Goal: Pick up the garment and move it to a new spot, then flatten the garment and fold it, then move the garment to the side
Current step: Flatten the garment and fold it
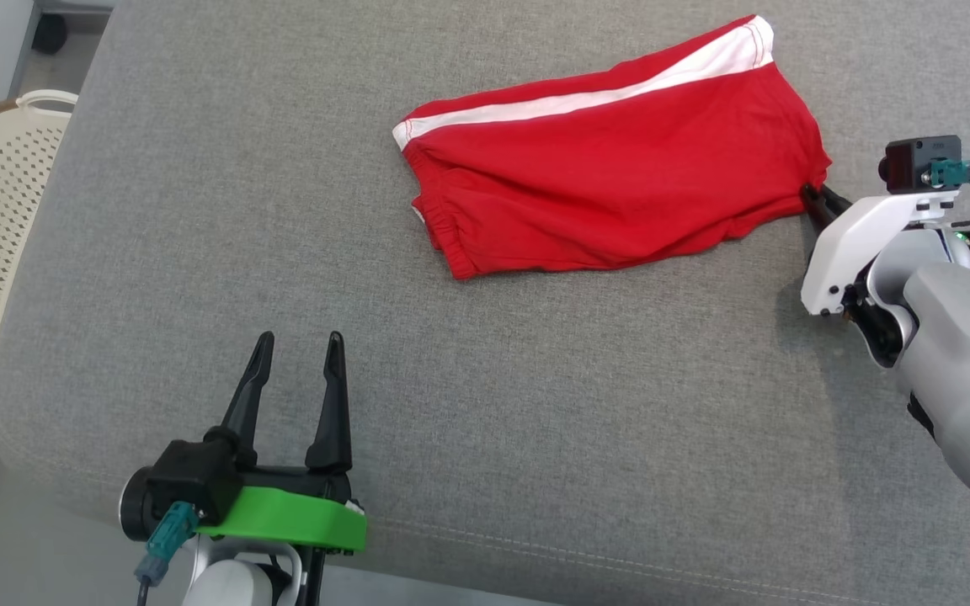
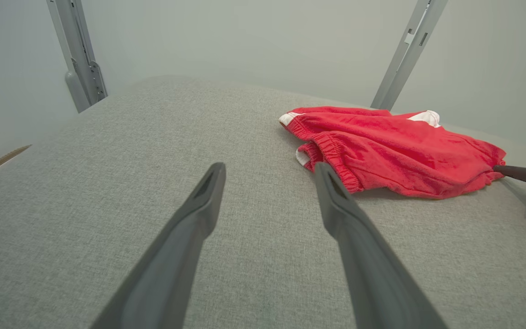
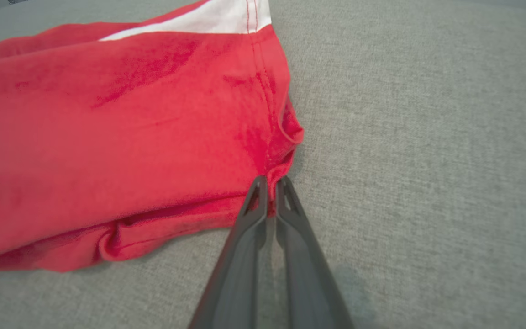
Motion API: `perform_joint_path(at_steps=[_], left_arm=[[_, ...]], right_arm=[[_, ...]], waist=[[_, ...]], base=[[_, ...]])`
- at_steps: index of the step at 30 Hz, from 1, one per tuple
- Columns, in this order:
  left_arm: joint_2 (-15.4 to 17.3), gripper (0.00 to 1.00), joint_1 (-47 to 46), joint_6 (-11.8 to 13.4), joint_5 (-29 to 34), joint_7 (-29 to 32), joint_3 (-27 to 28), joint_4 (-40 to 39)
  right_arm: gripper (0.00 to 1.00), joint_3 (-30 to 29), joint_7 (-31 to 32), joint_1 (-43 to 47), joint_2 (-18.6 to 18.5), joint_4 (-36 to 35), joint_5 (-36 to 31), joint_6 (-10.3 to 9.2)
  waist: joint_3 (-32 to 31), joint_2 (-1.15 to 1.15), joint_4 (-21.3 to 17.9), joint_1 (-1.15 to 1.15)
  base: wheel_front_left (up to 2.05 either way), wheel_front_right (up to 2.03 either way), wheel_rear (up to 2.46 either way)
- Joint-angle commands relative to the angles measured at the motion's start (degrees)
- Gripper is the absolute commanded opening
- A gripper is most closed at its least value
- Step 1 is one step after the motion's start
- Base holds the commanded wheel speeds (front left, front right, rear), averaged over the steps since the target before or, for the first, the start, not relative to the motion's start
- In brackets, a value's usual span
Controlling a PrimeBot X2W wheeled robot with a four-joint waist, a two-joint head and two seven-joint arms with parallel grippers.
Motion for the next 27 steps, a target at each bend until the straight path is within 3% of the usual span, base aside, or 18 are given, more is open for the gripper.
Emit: perform_joint_path(at_steps=[1, 13, 27], left_arm=[[-0.03, 1.0, 1.01, 0.13, -0.1, -0.15, -0.1, 0.42], [0.01, 1.0, 3.09, 0.43, 0.96, -0.15, 0.6, 2.51], [0.7, 1.0, 4.86, -0.12, 1.25, -0.15, 1.63, 4.61]], right_arm=[[0.0, -0.05, -0.98, 1.9, -0.4, -0.63, 0.74, -0.07], [0.0, -0.78, -4.04, 10.1, -1.33, -5.23, 2.95, -0.08], [0.0, -2.83, -5.66, 17.21, 0.46, -7.02, 2.08, -0.07]], waist=[[-1.49, 0.0, -0.47, 0.0], [-6.18, 0.0, -3.48, 0.0], [-10.0, 0.0, -5.51, 0.0]], base=[[0.0, 0.0, 0.0], [0.0, 0.0, 0.0], [0.0, 0.0, 0.0]])
